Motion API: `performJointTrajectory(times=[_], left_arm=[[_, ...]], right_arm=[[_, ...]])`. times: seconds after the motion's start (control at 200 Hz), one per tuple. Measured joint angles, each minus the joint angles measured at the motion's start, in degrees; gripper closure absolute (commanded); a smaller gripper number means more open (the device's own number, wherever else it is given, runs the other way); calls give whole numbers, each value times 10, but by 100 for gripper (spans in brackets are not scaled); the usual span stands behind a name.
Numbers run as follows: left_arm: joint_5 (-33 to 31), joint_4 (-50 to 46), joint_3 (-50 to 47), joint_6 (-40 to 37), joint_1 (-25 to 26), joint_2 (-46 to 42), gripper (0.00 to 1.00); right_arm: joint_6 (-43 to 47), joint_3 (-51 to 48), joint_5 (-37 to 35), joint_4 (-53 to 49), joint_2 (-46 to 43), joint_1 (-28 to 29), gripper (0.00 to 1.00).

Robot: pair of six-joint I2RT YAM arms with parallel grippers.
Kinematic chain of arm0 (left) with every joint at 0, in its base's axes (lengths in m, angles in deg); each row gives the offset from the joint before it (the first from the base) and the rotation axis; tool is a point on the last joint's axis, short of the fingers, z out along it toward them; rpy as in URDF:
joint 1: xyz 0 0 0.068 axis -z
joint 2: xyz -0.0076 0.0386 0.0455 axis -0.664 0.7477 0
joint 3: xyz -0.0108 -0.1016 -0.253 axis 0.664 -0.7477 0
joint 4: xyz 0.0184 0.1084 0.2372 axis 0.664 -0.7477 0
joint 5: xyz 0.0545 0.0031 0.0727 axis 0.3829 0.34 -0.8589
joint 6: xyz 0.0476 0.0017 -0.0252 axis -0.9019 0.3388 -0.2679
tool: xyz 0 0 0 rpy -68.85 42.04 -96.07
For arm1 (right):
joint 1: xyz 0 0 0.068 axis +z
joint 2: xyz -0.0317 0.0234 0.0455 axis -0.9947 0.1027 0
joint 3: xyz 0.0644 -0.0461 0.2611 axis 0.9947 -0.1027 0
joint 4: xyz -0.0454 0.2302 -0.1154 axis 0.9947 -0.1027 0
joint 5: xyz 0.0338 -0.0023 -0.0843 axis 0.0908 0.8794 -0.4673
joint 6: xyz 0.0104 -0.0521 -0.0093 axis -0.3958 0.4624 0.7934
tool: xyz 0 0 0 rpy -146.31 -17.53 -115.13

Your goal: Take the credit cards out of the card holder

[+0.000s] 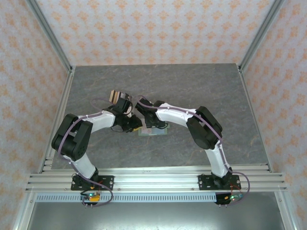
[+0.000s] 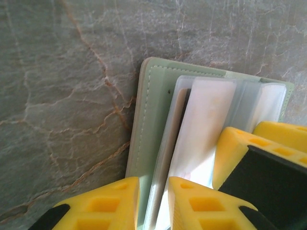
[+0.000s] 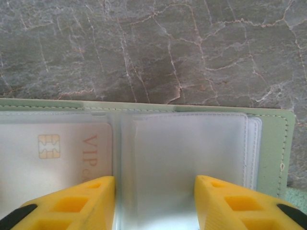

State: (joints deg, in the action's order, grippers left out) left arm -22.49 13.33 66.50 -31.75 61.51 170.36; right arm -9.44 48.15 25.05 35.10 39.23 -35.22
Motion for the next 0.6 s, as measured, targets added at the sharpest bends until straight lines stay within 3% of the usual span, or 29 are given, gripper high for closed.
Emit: performJointTrajectory(times=[0.601], left_arm=[[13,10,9,0,4,4,79]], right_arm=[[0,-5,0,7,-2,0,56]])
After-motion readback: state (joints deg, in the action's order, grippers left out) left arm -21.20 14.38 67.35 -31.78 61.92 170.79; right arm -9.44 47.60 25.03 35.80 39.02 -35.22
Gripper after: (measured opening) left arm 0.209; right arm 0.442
